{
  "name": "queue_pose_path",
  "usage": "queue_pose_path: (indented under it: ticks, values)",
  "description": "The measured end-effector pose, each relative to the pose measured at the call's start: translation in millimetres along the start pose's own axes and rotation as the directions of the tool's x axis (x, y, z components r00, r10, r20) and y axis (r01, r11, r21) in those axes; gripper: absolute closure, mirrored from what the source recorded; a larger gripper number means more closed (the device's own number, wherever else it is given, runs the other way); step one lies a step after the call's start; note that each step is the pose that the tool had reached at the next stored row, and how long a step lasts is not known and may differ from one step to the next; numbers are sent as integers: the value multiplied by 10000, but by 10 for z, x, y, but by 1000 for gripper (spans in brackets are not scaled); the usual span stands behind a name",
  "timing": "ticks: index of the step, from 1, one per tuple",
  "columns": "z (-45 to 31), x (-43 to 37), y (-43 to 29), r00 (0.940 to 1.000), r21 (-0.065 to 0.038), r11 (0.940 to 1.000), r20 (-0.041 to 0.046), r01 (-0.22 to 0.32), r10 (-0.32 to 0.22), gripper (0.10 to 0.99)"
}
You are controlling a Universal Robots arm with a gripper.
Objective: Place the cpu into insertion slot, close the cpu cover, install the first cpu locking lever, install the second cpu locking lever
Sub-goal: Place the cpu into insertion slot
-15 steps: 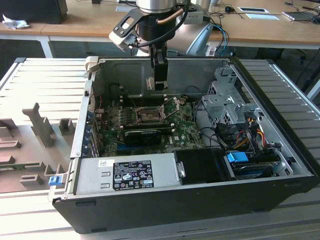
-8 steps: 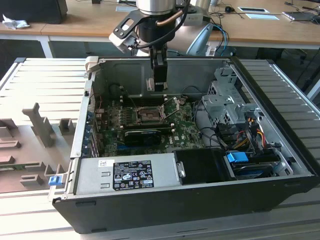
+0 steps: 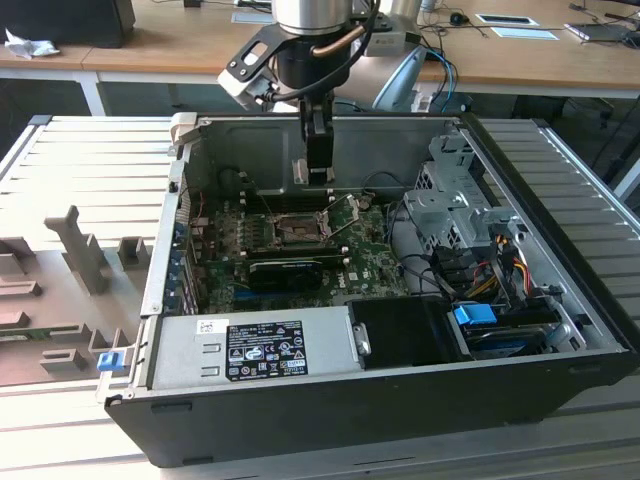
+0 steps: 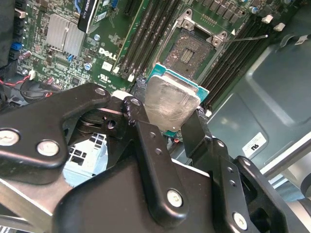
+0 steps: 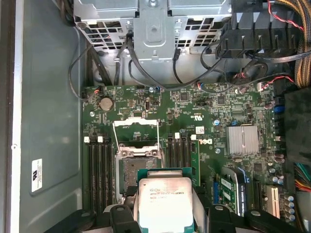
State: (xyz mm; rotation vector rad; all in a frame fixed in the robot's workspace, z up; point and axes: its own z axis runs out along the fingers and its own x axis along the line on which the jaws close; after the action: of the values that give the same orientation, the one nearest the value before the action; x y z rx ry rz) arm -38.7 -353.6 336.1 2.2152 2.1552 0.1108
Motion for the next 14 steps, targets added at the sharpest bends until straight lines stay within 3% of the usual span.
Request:
queue_pose_path:
  ticks: [14]
  values:
    - [41, -1, -4, 9999, -2, 9999, 10, -107, 107, 553]
